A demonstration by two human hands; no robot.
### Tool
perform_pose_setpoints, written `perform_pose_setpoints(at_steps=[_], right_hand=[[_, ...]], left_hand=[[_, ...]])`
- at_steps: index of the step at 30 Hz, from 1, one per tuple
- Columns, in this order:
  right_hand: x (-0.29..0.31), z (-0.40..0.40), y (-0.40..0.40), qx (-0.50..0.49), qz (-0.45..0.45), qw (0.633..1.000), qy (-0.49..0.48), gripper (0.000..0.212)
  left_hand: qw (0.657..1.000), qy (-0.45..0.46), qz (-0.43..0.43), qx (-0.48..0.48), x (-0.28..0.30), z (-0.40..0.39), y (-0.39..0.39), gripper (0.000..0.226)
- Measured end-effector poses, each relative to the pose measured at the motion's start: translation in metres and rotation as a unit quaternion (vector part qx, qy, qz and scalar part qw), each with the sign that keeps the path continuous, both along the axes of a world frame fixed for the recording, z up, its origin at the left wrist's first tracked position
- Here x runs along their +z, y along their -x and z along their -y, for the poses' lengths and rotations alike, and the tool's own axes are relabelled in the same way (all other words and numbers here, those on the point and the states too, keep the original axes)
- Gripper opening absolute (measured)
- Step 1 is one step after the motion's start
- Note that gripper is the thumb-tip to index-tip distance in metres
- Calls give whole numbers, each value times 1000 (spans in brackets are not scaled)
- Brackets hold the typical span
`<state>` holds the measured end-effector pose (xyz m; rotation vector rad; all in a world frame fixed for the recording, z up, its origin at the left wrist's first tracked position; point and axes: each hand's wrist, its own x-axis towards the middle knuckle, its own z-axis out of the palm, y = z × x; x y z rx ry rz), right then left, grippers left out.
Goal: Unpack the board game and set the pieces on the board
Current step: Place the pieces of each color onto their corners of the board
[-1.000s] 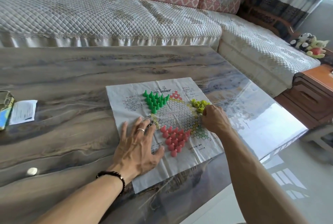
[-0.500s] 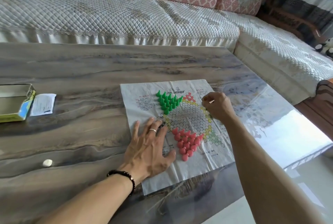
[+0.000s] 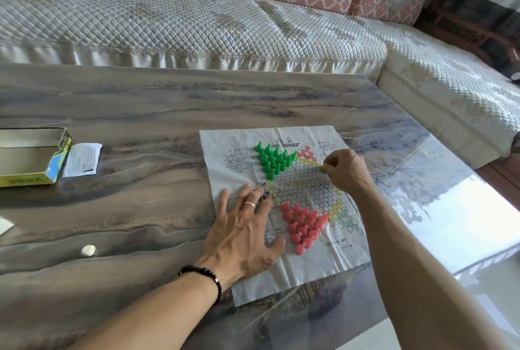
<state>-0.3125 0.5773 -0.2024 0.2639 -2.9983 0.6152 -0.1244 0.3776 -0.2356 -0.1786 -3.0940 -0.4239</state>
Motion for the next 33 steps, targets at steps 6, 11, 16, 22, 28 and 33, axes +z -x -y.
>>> perform_pose_setpoints(at_steps=[6, 11, 16, 22, 28, 33], right_hand=[[10, -13, -6, -36, -64, 996, 42, 27], [24, -43, -13, -28, -51, 998, 11, 26], [16, -43, -24, 22, -29, 999, -29, 13], [8, -34, -26, -4, -29, 997, -75, 4], [1, -43, -28, -10, -26, 997, -78, 9], [6, -44, -37, 10, -21, 995, -94, 9]], left_hand=[[1000, -5, -1, 4, -2, 0, 0, 84], [1000, -14, -12, 4, -1, -1, 1, 83], [1000, -15, -15, 4, -1, -1, 0, 83], [1000, -14, -12, 3, 1, -1, 0, 82], [1000, -12, -14, 5, -1, -1, 0, 82], [1000, -7, -17, 6, -1, 0, 0, 83]])
